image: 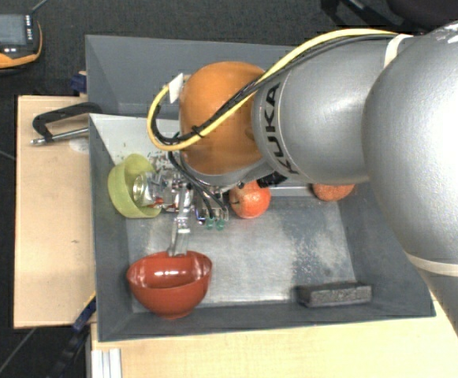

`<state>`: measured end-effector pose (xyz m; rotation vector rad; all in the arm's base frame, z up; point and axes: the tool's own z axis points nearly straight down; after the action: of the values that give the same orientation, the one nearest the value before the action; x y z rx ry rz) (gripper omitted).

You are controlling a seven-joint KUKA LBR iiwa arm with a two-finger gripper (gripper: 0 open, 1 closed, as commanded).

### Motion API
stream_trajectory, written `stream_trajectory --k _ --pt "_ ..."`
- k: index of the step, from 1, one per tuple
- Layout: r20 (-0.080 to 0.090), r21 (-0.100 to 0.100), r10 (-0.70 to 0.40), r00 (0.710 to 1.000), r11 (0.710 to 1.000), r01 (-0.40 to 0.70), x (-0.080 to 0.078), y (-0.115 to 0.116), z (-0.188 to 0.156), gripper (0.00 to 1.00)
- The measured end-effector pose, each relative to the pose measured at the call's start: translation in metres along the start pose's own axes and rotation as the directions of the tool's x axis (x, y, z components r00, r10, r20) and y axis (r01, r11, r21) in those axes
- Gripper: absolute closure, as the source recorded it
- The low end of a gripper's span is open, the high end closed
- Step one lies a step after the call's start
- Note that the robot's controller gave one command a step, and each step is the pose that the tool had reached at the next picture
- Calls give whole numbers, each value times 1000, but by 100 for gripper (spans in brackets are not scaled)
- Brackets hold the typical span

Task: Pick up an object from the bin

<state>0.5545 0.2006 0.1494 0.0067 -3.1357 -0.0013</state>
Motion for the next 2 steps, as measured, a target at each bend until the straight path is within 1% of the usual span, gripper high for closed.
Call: stream_trajectory --k 1,2 --pt "-5 -2 -445 895 895 445 46 -14 81 0" --pt "8 -1 -443 897 897 443 42 -14 78 100"
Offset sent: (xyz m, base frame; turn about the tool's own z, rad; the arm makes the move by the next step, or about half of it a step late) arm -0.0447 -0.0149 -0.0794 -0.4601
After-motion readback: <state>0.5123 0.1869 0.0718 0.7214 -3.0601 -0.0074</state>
